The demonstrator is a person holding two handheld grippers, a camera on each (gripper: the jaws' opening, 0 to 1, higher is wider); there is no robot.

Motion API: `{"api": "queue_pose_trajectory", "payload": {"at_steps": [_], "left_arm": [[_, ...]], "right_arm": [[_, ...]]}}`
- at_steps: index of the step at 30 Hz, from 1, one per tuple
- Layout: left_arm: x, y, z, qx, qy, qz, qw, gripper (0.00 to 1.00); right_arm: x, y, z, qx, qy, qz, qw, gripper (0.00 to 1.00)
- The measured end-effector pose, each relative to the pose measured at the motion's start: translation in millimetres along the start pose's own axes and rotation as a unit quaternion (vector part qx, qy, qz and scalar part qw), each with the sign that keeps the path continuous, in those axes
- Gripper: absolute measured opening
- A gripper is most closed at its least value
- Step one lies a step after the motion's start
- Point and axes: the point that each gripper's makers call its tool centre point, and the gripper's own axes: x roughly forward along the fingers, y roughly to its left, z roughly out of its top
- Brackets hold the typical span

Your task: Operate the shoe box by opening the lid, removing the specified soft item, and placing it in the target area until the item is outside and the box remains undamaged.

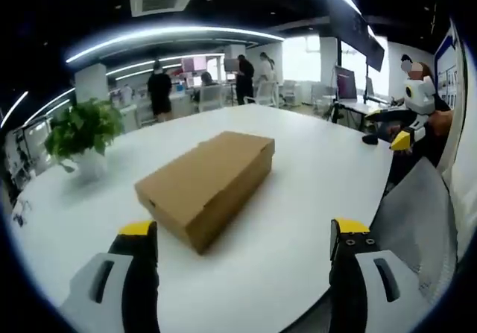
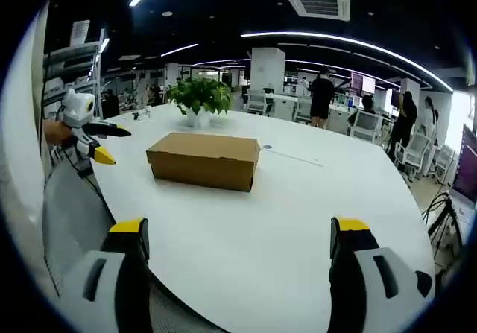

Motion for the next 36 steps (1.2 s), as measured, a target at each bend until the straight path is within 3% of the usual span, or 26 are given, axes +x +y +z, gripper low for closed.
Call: {"api": "queue_pose_trajectory", "payload": {"at_steps": [36], "left_arm": [[0.3,-0.4,-0.9,-0.001,0.002,0.005,1.0000,0.98]], "right_arm": [[5.3,1.0,0.2,-0.004,0.003,0.012,0.9999,0.96]]}}
